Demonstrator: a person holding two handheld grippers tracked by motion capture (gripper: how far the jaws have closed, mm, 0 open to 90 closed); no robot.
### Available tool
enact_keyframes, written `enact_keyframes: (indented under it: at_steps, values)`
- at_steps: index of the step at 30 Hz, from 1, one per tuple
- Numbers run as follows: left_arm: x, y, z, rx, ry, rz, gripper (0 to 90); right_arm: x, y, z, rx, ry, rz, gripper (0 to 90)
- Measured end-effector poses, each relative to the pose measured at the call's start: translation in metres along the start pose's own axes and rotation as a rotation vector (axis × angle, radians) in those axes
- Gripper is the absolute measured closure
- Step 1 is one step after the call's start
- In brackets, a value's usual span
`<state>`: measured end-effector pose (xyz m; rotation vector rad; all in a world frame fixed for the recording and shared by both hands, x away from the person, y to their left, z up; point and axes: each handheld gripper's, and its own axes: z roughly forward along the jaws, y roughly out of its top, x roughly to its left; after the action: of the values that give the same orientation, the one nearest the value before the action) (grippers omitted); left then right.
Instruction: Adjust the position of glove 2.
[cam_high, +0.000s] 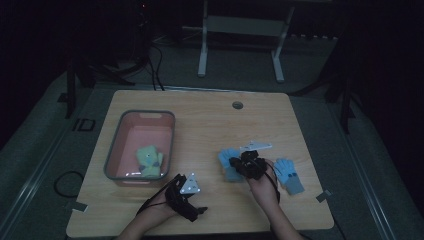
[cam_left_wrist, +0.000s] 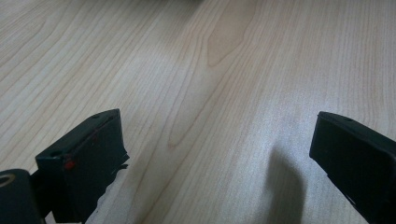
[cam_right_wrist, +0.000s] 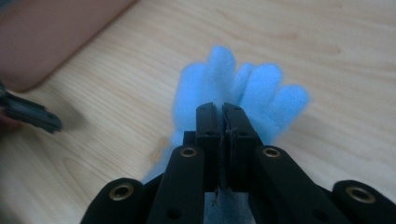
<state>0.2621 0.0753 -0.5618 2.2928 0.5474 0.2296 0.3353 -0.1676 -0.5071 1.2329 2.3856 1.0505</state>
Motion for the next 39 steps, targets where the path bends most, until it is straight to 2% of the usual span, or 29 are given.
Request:
enact_keyframes:
  at_steps: [3,5,7,12,17,19,22,23,25,27,30,34,37,39]
  values:
    - [0.000,0.000,0.000,0.001,-0.003,0.003,3.7,0.003,-0.005,0.003,0.012,0.001,0.016,86.2]
    - [0.000,0.000,0.000,0.002,-0.003,0.006,3.7,0.007,-0.010,0.005,0.010,-0.020,0.014,86.2]
    - [0.000,0.000,0.000,0.001,-0.005,0.007,3.7,0.010,-0.013,0.006,0.013,-0.007,0.022,86.1]
    - [-0.001,0.000,0.000,0.000,-0.006,0.010,3.7,0.016,-0.021,0.010,0.023,-0.001,0.018,86.0]
    - [-0.001,0.000,0.000,0.000,-0.004,0.014,3.7,0.021,-0.030,0.014,0.018,-0.015,0.002,84.2]
    - [-0.001,-0.001,0.000,-0.001,-0.006,0.013,3.7,0.021,-0.033,0.018,0.037,-0.019,-0.012,83.7]
    - [-0.001,-0.001,0.000,0.004,-0.009,0.014,3.7,0.020,-0.037,0.023,0.056,-0.012,-0.016,79.3]
    - [-0.001,-0.001,0.000,0.004,-0.009,0.013,3.7,0.020,-0.039,0.024,0.050,-0.014,-0.016,73.4]
    - [-0.001,-0.001,0.000,0.001,-0.002,0.021,3.7,0.021,-0.039,0.024,0.047,-0.021,-0.019,71.6]
    - [-0.001,-0.001,0.000,-0.007,-0.003,0.017,3.7,0.019,-0.040,0.024,0.038,-0.002,0.001,69.0]
    - [-0.001,-0.002,0.000,-0.001,-0.003,0.017,3.7,0.020,-0.039,0.022,0.035,0.001,0.001,65.9]
    - [-0.001,-0.002,0.000,-0.001,-0.005,0.017,3.7,0.020,-0.035,0.013,0.013,0.013,-0.032,63.3]
    - [-0.001,-0.002,0.000,-0.003,-0.007,0.016,3.7,0.012,-0.030,-0.002,-0.022,0.043,-0.076,64.0]
    - [-0.001,-0.002,0.000,-0.004,-0.006,0.014,3.7,0.009,-0.030,-0.006,-0.030,0.042,-0.092,64.1]
